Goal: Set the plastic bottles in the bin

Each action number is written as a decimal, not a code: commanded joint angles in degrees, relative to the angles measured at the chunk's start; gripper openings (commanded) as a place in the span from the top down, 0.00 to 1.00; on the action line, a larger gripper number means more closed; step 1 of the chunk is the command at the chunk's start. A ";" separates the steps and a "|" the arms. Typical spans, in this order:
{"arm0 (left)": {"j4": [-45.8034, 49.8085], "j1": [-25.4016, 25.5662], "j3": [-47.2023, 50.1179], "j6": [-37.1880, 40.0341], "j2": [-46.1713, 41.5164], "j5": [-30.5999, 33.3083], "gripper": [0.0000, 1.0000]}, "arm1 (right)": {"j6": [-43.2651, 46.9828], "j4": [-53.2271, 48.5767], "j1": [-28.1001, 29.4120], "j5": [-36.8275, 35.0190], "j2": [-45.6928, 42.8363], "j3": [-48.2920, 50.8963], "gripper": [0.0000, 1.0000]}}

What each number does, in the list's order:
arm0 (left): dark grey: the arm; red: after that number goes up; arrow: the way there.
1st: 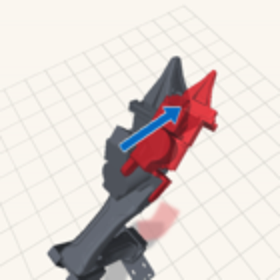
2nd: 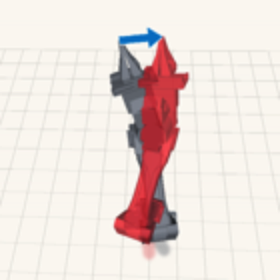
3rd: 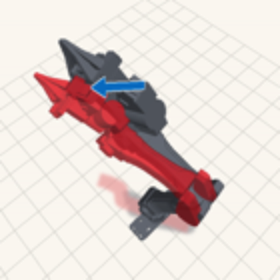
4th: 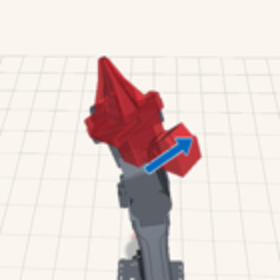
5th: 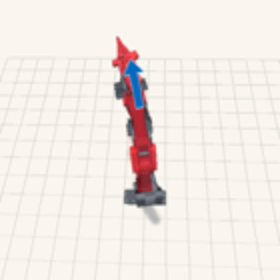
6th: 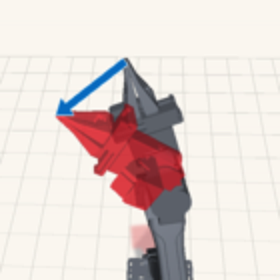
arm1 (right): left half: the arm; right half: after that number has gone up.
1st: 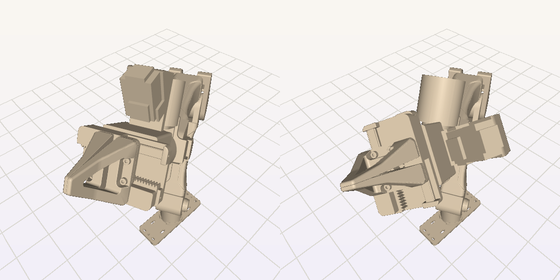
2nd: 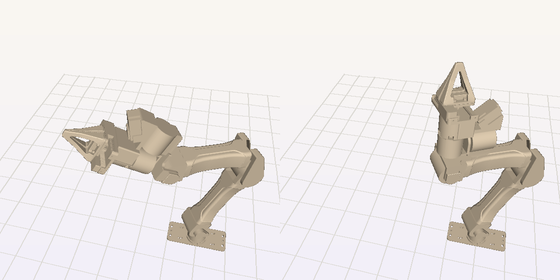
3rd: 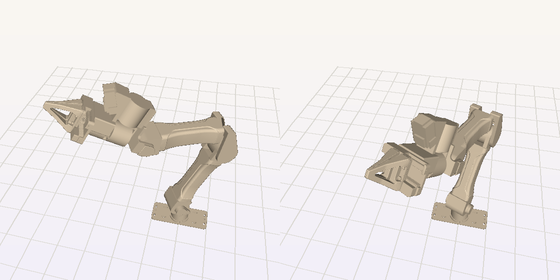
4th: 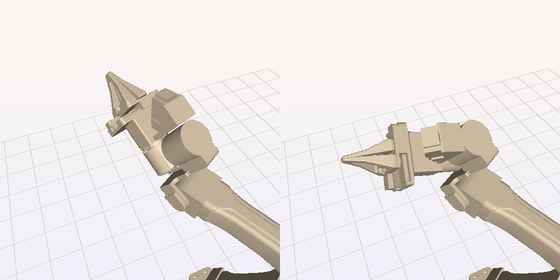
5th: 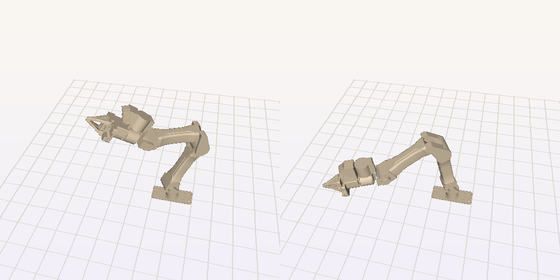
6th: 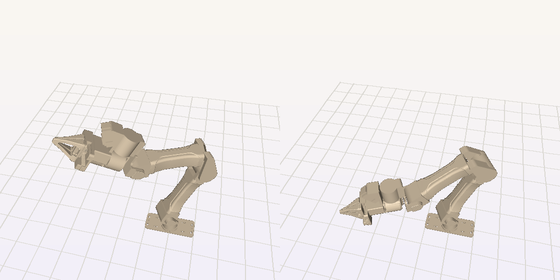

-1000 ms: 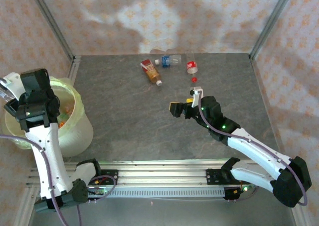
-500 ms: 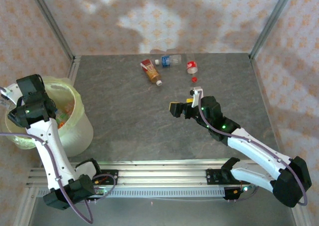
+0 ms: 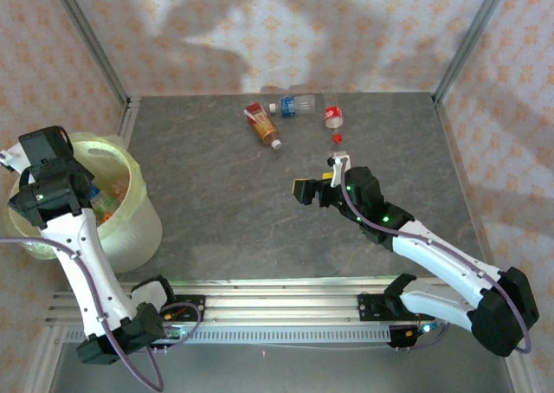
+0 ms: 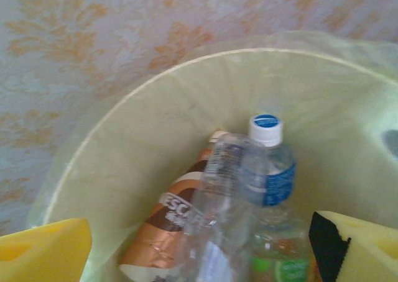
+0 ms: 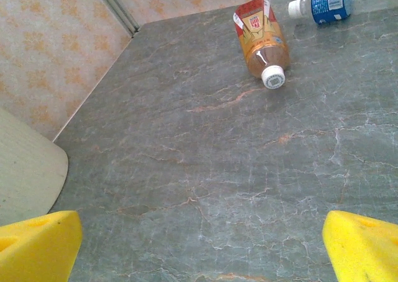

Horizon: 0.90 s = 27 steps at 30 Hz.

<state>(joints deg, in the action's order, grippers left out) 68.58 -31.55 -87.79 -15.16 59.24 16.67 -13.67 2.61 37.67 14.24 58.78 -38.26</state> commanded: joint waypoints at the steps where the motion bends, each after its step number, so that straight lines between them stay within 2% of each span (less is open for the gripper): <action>1: 1.04 -0.38 -1.66 -1.66 -0.71 -8.05 0.06 | -0.51 0.82 0.06 0.18 0.19 -1.47 0.01; 7: -0.60 -0.38 -2.86 -3.82 -1.53 -19.30 0.03 | -0.31 0.05 0.04 -1.21 -0.16 -1.47 0.01; 12: -3.60 0.27 -3.24 -9.48 -4.35 -30.87 0.01 | -0.91 0.10 0.03 -2.32 -0.07 -1.36 0.01; 18: -13.36 5.18 0.29 -18.95 -6.56 -44.17 0.01 | -1.89 0.64 0.04 -3.12 0.19 -1.11 0.01; 27: -22.88 18.48 1.08 -24.64 -5.17 -44.26 0.01 | -3.32 -0.15 0.08 -5.42 -1.22 -0.15 0.01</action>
<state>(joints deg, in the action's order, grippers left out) 51.86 -16.01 -87.48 -36.69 53.60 -25.80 -15.64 2.59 37.67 11.27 58.76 -38.26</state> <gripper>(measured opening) 0.993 0.994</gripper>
